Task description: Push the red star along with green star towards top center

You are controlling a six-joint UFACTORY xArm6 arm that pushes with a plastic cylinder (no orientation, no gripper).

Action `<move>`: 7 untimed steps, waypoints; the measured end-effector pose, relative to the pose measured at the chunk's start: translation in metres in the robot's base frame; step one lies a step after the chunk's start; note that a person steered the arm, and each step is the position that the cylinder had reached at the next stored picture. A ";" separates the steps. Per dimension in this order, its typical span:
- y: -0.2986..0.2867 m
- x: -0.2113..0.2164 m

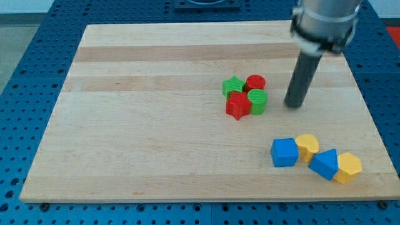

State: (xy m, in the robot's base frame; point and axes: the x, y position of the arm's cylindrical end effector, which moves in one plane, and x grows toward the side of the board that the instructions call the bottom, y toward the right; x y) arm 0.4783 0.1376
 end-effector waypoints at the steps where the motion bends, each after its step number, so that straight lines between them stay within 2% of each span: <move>1: -0.003 0.004; 2: -0.028 0.015; 3: -0.070 0.006; 4: -0.077 0.003; 6: -0.079 -0.052; 7: -0.086 -0.060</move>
State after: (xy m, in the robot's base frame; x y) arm 0.4183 0.0512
